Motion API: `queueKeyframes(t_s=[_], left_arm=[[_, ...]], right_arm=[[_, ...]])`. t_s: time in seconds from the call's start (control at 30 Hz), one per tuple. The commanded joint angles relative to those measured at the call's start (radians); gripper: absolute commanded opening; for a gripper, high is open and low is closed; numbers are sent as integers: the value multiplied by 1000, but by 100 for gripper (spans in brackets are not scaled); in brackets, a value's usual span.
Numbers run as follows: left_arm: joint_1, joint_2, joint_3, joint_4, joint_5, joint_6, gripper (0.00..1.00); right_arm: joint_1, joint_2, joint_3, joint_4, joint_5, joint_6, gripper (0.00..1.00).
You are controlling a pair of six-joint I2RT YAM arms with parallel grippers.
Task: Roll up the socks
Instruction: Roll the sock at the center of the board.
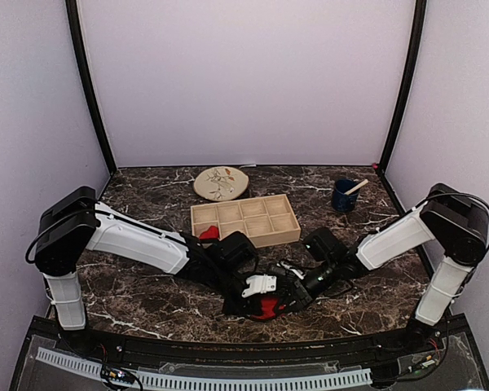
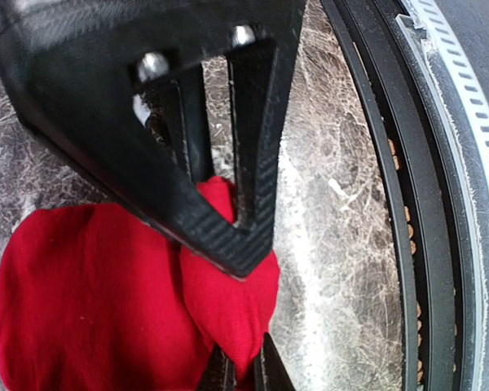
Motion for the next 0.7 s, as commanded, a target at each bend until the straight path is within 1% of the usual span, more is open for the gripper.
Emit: queueKeyframes(t_s=[0.0, 0.23, 0.37, 0.47, 0.5, 0.67], left_arm=[[8, 26, 25, -100, 54, -20, 0], [50, 55, 68, -167, 129, -45, 0], [80, 73, 99, -213, 177, -55, 0], [104, 85, 121, -246, 223, -64, 0], [113, 90, 129, -261, 241, -67, 0], [143, 126, 176, -335, 310, -71, 0]], right_arm=[[-21, -42, -45, 79, 31, 54, 27], [-36, -90, -90, 123, 65, 95, 29], [-42, -127, -109, 122, 119, 104, 30], [-42, -133, -111, 89, 177, 88, 30], [-43, -166, -112, 74, 204, 84, 30], [-39, -230, -126, 25, 356, 65, 30]])
